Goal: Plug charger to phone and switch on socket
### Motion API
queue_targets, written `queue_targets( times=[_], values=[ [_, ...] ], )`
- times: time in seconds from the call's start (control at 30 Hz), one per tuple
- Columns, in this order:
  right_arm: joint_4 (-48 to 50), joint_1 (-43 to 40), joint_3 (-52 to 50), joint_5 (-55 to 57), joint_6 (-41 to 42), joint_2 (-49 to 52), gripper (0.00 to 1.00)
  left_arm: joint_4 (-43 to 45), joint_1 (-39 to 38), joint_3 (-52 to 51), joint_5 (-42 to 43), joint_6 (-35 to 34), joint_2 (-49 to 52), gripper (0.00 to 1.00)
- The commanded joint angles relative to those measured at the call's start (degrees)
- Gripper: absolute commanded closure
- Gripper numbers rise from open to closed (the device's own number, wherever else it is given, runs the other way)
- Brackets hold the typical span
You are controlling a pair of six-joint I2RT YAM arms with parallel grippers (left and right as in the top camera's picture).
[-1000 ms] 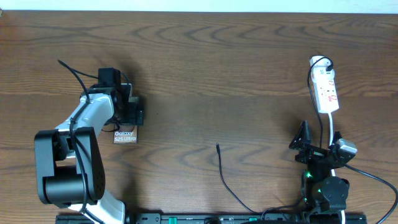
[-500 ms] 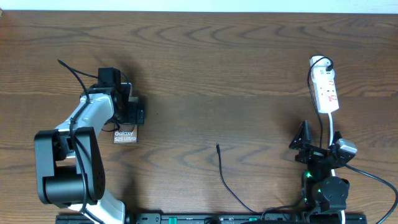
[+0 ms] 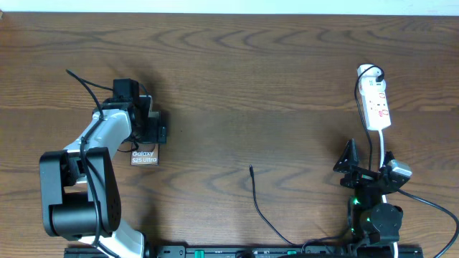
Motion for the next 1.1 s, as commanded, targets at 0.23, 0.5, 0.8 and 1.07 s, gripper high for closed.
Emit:
queue_targets(
  times=[0.23, 0.5, 0.8, 1.07],
  values=[
    [-0.2, 0.4, 0.0, 0.7, -0.2, -0.3, 0.01, 0.2, 0.2, -1.6, -0.9, 0.4, 0.5, 0.01],
    [-0.2, 0.4, 0.0, 0.7, -0.2, -0.3, 0.01, 0.2, 0.2, -1.6, -0.9, 0.3, 0.5, 0.05],
    [-0.2, 0.4, 0.0, 0.7, -0.2, -0.3, 0.01, 0.2, 0.2, -1.6, -0.9, 0.4, 0.5, 0.10],
    [-0.2, 0.4, 0.0, 0.7, -0.2, -0.3, 0.01, 0.2, 0.2, -1.6, -0.8, 0.4, 0.5, 0.12]
  ],
)
